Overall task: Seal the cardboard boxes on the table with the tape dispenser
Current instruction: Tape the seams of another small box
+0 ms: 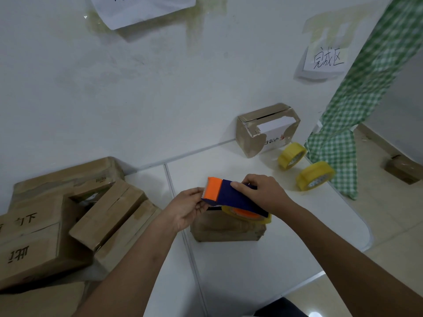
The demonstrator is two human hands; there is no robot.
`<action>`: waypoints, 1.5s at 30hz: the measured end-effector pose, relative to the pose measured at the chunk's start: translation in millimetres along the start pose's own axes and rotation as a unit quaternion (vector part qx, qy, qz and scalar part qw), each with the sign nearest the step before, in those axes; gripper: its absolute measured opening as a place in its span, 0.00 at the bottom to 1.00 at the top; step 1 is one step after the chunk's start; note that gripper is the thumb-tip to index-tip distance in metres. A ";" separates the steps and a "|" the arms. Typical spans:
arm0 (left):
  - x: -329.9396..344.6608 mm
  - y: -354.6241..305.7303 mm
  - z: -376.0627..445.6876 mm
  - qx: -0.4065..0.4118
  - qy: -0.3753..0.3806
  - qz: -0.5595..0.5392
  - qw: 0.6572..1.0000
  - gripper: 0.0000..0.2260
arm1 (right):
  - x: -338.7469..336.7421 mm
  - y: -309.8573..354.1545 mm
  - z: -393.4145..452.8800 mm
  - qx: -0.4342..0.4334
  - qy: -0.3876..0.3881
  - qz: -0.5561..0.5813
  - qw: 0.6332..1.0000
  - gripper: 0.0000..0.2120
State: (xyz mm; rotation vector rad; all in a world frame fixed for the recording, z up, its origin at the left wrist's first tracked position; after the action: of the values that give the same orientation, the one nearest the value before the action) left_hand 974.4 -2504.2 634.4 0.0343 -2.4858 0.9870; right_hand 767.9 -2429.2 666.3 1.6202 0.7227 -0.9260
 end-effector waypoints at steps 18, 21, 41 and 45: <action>-64.7 -40.4 -17.3 0.175 -0.143 0.011 0.974 0.05 | -33.1 -15.0 19.8 -0.040 0.085 -0.095 0.991 0.18; -77.7 -32.4 -19.5 0.152 -0.142 0.060 0.976 0.03 | -27.9 -23.9 18.1 -0.042 0.090 -0.110 0.989 0.19; -61.4 36.7 28.5 0.220 -0.290 0.399 0.842 0.06 | 6.6 -26.7 32.3 -0.029 0.060 -0.219 0.973 0.25; -63.1 35.1 34.9 0.226 -0.250 0.541 0.770 0.06 | 7.9 -25.4 33.0 -0.024 0.057 -0.218 0.974 0.24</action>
State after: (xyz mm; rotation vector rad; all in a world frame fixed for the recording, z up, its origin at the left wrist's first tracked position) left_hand 1009.8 -2510.1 562.7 -1.2679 -2.5502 2.2605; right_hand 744.0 -2455.4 643.1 1.5073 1.2029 -1.1204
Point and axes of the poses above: each hand's wrist, its own z-axis towards the middle knuckle, its own x-axis out of the palm, y = z × x, the point moved 1 cm from there along z, towards the middle knuckle, and after that the axes turned 12 degrees about -z, right-handed, at the moved point
